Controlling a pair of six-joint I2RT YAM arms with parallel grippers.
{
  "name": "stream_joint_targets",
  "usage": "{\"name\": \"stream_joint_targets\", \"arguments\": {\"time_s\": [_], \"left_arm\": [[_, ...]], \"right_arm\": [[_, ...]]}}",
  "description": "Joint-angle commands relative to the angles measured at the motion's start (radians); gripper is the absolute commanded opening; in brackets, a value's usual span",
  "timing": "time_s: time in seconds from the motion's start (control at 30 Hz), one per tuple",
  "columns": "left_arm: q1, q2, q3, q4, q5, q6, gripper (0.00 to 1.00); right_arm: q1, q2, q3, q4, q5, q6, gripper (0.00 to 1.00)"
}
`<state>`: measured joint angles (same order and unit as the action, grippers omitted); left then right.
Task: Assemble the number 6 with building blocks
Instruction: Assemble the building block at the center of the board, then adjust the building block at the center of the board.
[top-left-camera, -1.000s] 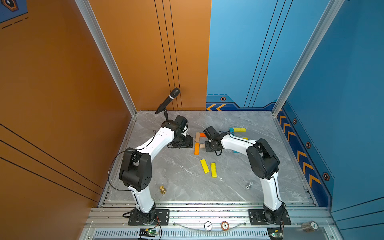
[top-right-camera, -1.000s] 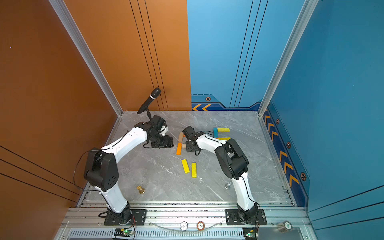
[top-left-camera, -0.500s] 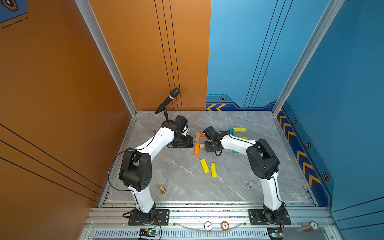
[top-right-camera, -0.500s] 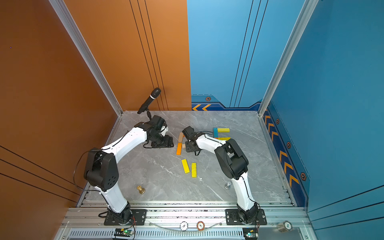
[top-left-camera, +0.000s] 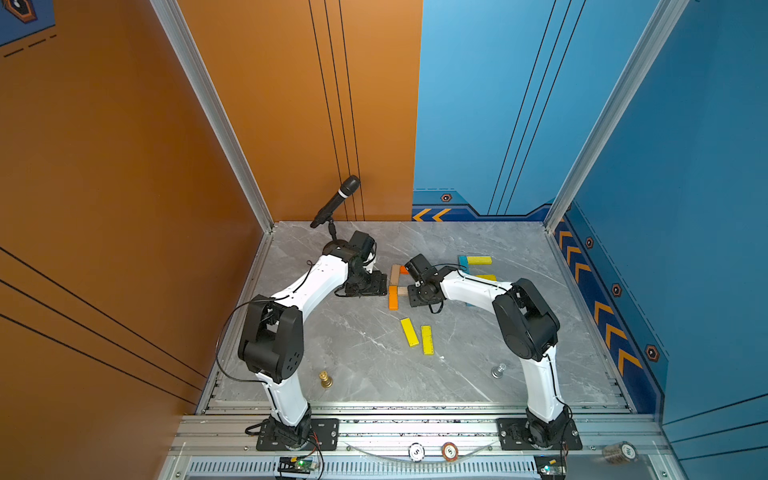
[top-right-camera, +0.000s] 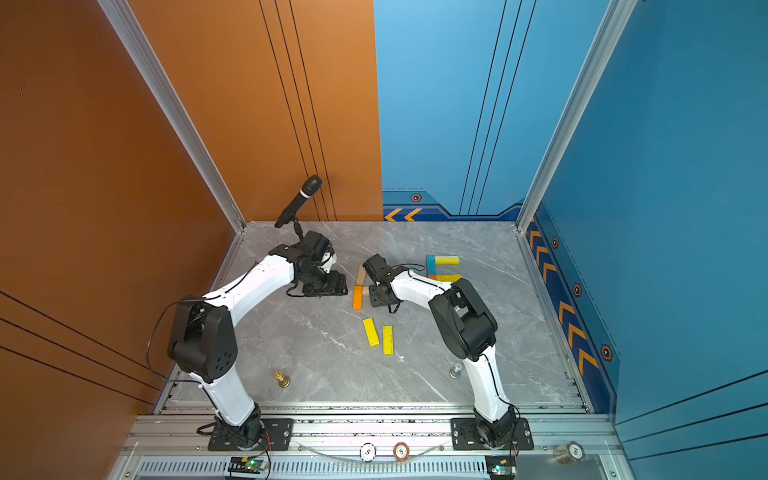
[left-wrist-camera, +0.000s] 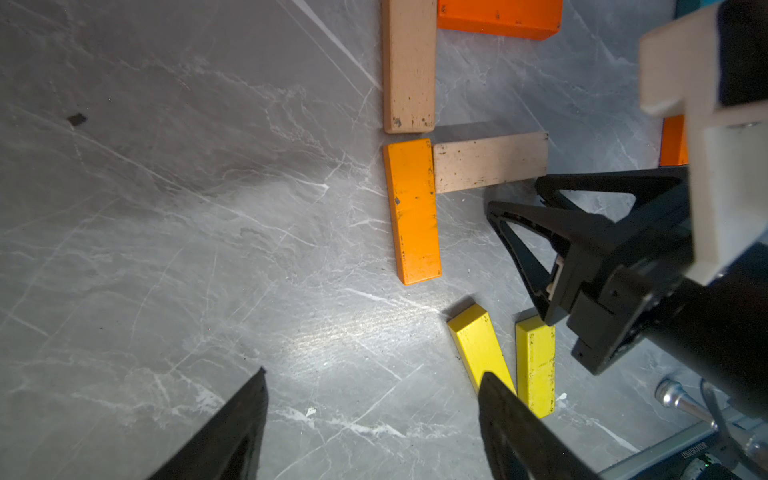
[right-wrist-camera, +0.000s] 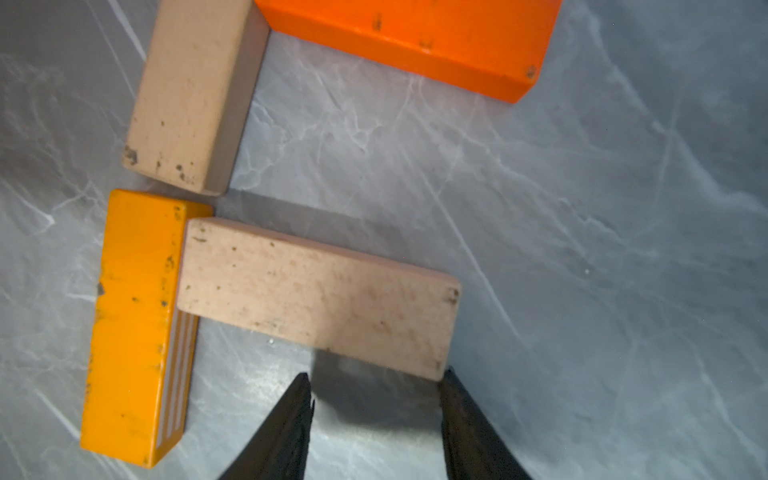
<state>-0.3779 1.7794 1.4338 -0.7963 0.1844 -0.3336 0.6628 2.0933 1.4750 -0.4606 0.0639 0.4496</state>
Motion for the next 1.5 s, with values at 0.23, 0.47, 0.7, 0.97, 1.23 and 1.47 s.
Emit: {"name": "stream_joint_targets", "arguments": {"time_s": [0.23,0.47,0.7,0.97,1.23,1.47], "left_arm": [[-0.001,0.022,-0.013,0.0,-0.015,0.005,0.72],[-0.089,0.031,-0.044,-0.012,-0.118,0.045,0.67],[-0.191,0.097,-0.029,-0.036,-0.176,0.024,0.69],[-0.23,0.194,0.043,-0.062,-0.227,-0.024,0.69],[-0.236,0.246,0.085,-0.069,-0.24,-0.039,0.69],[-0.233,0.282,0.112,-0.068,-0.24,-0.04,0.69]], "right_arm": [[-0.012,-0.157,-0.171,0.11,-0.065,-0.068,0.5],[-0.051,-0.242,-0.257,0.247,-0.099,-0.071,0.5],[-0.105,-0.293,-0.33,0.312,-0.124,-0.062,0.5],[-0.126,-0.323,-0.392,0.352,-0.149,-0.049,0.51],[-0.134,-0.318,-0.405,0.365,-0.167,-0.046,0.51],[-0.135,-0.312,-0.403,0.363,-0.173,-0.046,0.51]]}}
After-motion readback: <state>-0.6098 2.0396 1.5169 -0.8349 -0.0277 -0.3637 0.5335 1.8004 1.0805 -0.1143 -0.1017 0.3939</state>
